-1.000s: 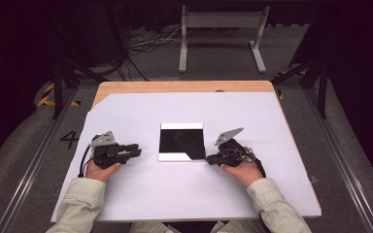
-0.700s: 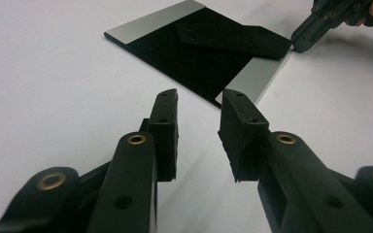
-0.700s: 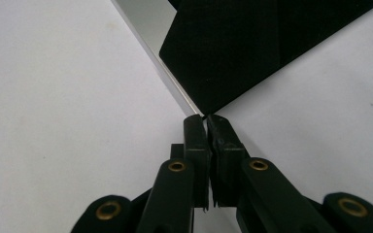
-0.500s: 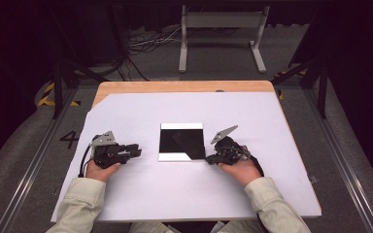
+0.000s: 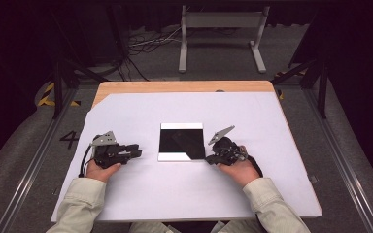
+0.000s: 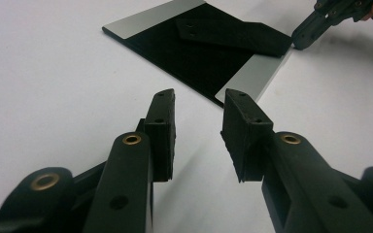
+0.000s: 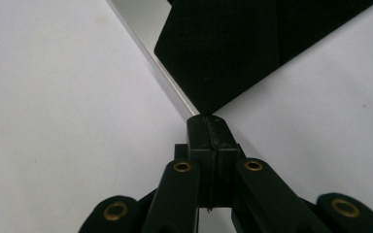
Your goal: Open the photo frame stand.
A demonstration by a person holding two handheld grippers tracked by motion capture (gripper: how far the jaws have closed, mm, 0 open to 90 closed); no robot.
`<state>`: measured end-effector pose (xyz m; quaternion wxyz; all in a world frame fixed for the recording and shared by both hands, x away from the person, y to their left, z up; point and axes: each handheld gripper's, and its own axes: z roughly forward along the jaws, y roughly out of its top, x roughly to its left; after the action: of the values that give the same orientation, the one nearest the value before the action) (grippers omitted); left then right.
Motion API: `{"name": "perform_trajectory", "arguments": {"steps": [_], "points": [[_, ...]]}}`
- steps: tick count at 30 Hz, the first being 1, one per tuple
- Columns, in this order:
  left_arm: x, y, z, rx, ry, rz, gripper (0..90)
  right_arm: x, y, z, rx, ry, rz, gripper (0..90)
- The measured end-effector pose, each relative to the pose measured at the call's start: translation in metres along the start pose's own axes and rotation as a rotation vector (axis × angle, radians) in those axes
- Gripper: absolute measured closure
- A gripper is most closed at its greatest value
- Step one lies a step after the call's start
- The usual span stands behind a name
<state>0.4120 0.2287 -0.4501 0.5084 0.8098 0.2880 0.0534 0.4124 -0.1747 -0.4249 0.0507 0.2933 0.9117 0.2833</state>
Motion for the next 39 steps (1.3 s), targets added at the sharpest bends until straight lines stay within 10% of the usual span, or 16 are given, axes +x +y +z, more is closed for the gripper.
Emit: {"name": "perform_trajectory", "arguments": {"steps": [39], "points": [[0.000,0.000,0.002,0.011,-0.009,0.001,64.9,0.008,0.008,-0.023,-0.472,-0.039,0.012,89.8]]}}
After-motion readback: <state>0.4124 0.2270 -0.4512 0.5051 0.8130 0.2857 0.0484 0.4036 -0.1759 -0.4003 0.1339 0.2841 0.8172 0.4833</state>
